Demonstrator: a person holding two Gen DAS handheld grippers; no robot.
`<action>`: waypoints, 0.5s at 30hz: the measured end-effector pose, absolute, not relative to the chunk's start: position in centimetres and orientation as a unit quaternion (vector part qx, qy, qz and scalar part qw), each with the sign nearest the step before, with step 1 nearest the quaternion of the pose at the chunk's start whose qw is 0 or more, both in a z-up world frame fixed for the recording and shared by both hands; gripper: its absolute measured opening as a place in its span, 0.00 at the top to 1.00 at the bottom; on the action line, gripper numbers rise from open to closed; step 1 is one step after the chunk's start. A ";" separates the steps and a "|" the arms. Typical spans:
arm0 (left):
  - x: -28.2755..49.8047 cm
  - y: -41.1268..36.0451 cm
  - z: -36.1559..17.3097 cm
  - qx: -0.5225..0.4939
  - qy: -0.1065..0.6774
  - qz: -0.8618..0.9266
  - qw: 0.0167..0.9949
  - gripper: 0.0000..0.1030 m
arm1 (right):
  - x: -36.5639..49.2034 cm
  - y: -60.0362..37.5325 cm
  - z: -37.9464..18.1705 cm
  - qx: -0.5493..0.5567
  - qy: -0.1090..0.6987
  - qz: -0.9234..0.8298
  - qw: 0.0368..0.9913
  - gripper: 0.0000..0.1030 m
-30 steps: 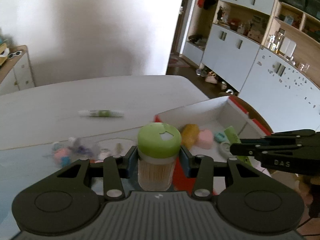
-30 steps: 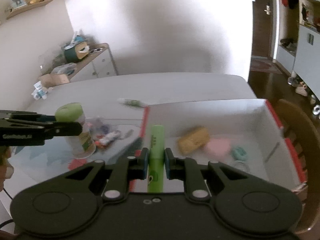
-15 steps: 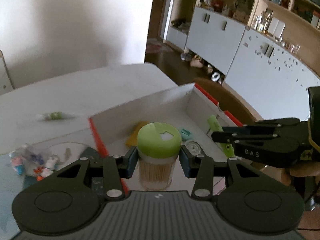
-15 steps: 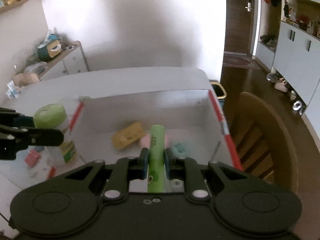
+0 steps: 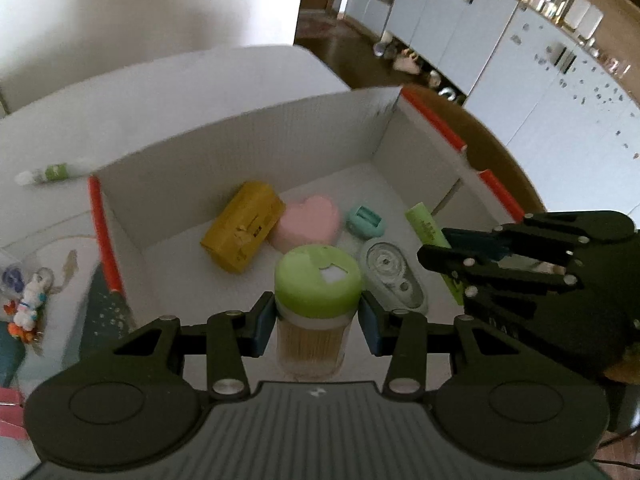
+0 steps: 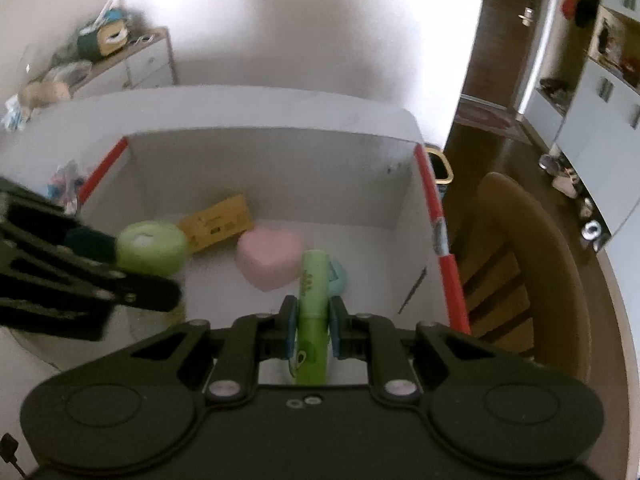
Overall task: Organize rigid objects
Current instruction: 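Carry the toothpick jar and highlighter into the red box with both tools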
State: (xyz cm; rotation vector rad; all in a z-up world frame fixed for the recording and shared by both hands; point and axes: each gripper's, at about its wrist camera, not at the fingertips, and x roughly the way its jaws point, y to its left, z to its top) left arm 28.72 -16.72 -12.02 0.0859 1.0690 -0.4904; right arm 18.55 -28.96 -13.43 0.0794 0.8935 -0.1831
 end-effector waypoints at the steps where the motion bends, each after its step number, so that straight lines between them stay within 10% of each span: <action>1: 29.0 -16.9 -12.4 0.039 0.509 -0.230 0.829 0.57 | 18.7 -29.0 -13.6 0.034 0.434 -0.085 0.896 0.85; 15: 32.0 -19.7 -14.6 0.047 0.529 -0.216 0.819 0.58 | 20.4 -30.1 -16.2 0.040 0.472 -0.075 0.878 0.85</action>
